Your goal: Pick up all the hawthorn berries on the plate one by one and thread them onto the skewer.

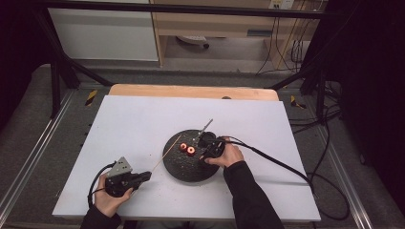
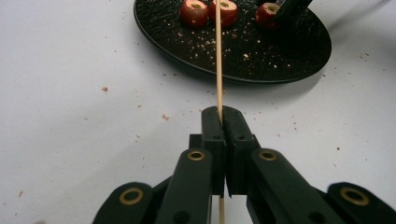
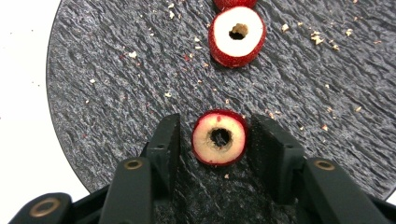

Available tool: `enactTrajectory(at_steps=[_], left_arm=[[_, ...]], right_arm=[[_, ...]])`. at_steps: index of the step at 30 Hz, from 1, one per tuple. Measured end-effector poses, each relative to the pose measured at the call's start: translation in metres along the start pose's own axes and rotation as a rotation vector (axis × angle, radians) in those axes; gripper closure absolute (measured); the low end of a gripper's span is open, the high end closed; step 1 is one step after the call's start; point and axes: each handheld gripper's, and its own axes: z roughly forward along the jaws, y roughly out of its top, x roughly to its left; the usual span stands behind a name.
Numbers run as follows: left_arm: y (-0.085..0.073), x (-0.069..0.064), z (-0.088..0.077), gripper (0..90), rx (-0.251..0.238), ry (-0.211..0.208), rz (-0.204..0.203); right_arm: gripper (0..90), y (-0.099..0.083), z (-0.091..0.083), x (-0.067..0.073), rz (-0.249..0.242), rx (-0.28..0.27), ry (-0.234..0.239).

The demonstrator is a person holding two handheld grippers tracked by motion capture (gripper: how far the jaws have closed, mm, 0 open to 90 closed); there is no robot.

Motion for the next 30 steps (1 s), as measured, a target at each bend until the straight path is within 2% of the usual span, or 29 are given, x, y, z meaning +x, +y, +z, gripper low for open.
enactTrajectory(at_steps=[9,14,16,17,18,19,20,23,24,26,30], left_arm=[[0.0,0.0,0.001,88.0,0.005,-0.001,0.002],[0.0,0.0,0.001,88.0,0.004,-0.001,0.004],[0.0,-0.001,0.001,88.0,0.002,-0.001,0.004],[0.0,-0.001,0.0,88.0,0.003,0.0,0.006],[0.0,-0.001,0.0,88.0,0.003,0.0,0.006],[0.0,-0.001,0.0,88.0,0.002,0.0,0.006],[0.0,-0.001,0.0,88.0,0.001,0.0,0.006],[0.0,-0.002,0.0,88.0,-0.002,0.0,0.008],[0.0,-0.002,0.0,88.0,-0.002,0.0,0.008],[0.0,-0.002,0.0,88.0,-0.004,0.001,0.006],[0.0,-0.003,0.0,88.0,-0.006,0.001,0.006]], right_arm=[[61.1,0.001,0.001,-0.002,0.007,0.017,0.0],[61.4,0.001,-0.002,-0.001,0.023,0.002,0.003],[61.5,0.0,-0.008,0.001,0.044,-0.039,0.008],[61.5,0.0,-0.008,0.001,0.044,-0.039,0.008],[61.5,-0.001,-0.014,0.001,0.067,-0.083,0.01],[61.5,-0.001,-0.014,0.001,0.067,-0.083,0.01],[61.6,-0.002,-0.021,0.002,0.09,-0.12,0.008],[61.6,-0.003,-0.026,0.004,0.111,-0.153,0.002],[61.7,-0.006,-0.03,0.006,0.128,-0.186,-0.004],[61.7,-0.007,-0.032,0.006,0.136,-0.206,-0.003],[61.7,-0.015,-0.035,0.009,0.184,-0.302,-0.007]])
